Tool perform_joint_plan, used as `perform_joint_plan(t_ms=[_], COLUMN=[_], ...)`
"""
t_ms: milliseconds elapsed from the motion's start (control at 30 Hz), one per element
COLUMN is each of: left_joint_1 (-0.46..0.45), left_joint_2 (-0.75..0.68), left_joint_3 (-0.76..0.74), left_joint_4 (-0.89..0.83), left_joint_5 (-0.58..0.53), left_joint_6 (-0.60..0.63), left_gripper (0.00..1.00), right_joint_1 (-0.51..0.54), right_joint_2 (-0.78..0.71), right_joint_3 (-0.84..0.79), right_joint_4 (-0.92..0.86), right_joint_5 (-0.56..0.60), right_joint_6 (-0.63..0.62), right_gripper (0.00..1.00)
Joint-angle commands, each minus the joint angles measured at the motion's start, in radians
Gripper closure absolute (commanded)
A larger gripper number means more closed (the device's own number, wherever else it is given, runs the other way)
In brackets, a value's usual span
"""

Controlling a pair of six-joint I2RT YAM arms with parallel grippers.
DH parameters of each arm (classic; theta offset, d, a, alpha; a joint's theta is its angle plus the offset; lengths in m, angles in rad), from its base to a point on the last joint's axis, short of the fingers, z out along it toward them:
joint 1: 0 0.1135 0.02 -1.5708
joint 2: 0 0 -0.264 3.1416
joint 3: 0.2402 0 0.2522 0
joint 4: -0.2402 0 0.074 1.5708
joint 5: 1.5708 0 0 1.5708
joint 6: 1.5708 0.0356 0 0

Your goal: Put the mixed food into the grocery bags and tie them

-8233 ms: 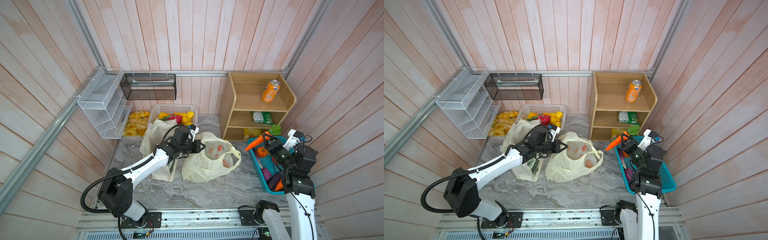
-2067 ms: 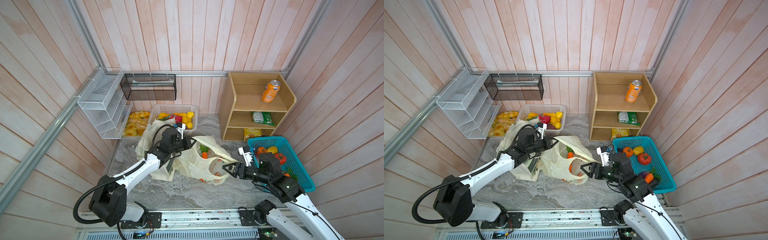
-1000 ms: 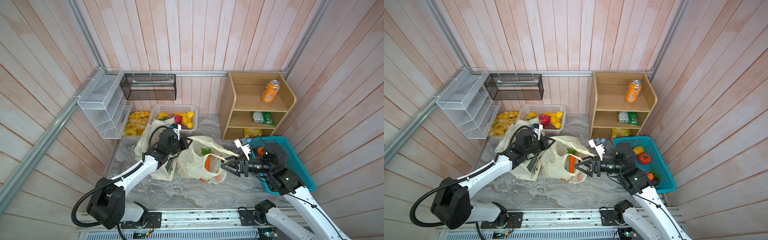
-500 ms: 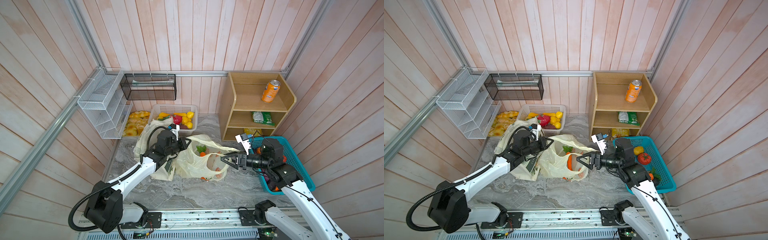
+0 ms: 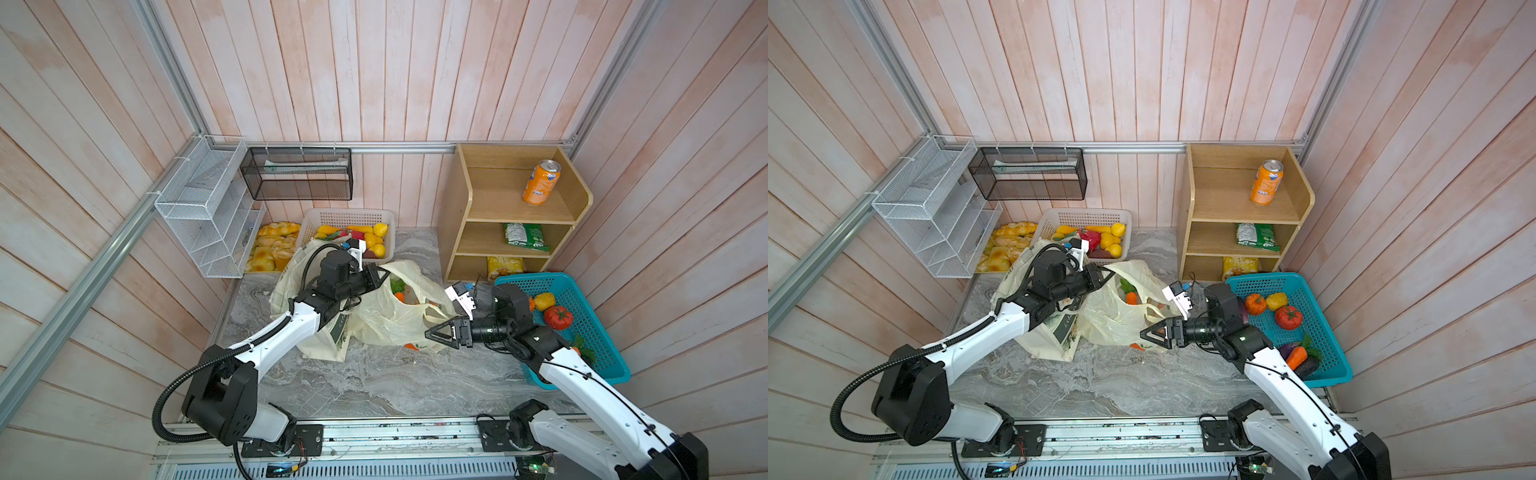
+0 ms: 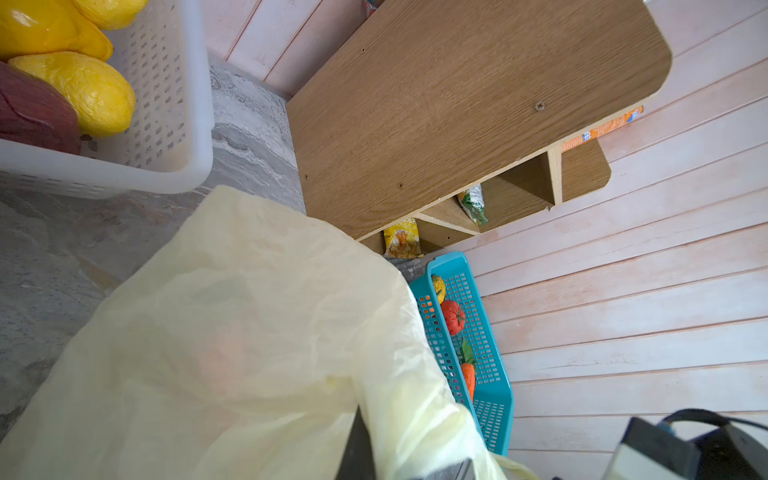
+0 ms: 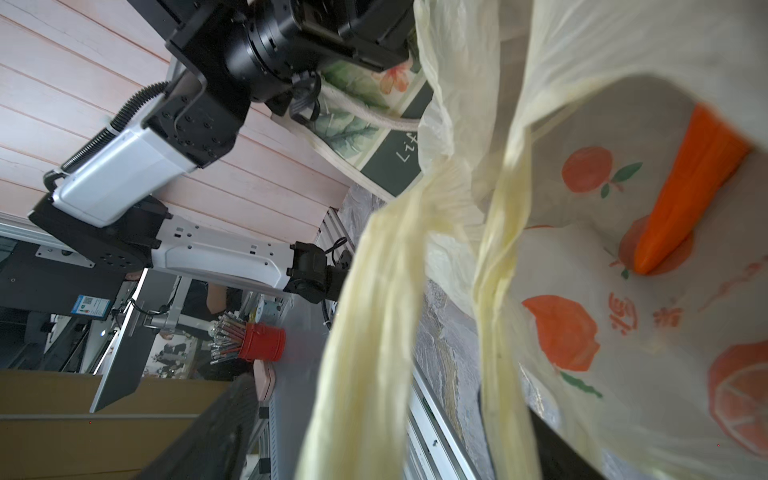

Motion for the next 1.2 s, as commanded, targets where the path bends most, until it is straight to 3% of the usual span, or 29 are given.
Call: perform_joint_plan(t_ms=[0,233,433,600,767,967,1033,1167], left_joint_1=[0.005,0.018,0.036,0.036,0.037,0.037,0.038,0.037], left_joint_2=[0.022,0.023,0.013,-0.004,-0.029,-0.058,-0.063,-0.065], left_joint_3=[0.025,0.026,0.019,-0.012,-0.053,-0.079,-0.082,-0.077], left_joint_4=[0.043,0.038,0.037,0.037,0.041,0.019,0.015,0.012], left_joint_5=[0.021,-0.004,-0.004,-0.005,0.009,0.036,0.043,0.064], left_joint_6=[-0.012,-0.007,-0.007,-0.006,-0.004,0.017,0.023,0.027], left_gripper=[1.0,1.0,1.0,1.0,1.0,1.0,1.0,1.0], right_joint_1=[0.024,0.026,0.004,-0.106,-0.259,-0.363,-0.382,-0.437], right_joint_2=[0.007,-0.091,-0.271,-0.373,-0.362,-0.259,-0.212,-0.116], right_joint_3=[-0.038,-0.165,-0.237,-0.2,-0.065,0.188,0.256,0.348], right_joint_4=[0.042,0.019,-0.082,-0.231,-0.343,-0.488,-0.532,-0.606], right_joint_5=[0.025,0.049,0.115,0.131,0.166,0.427,0.561,0.854], right_joint_6=[-0.008,0.003,0.028,-0.011,-0.028,0.009,0.019,0.073], right_gripper=[0.15,0.14,0.14,0.13,0.14,0.12,0.02,0.02])
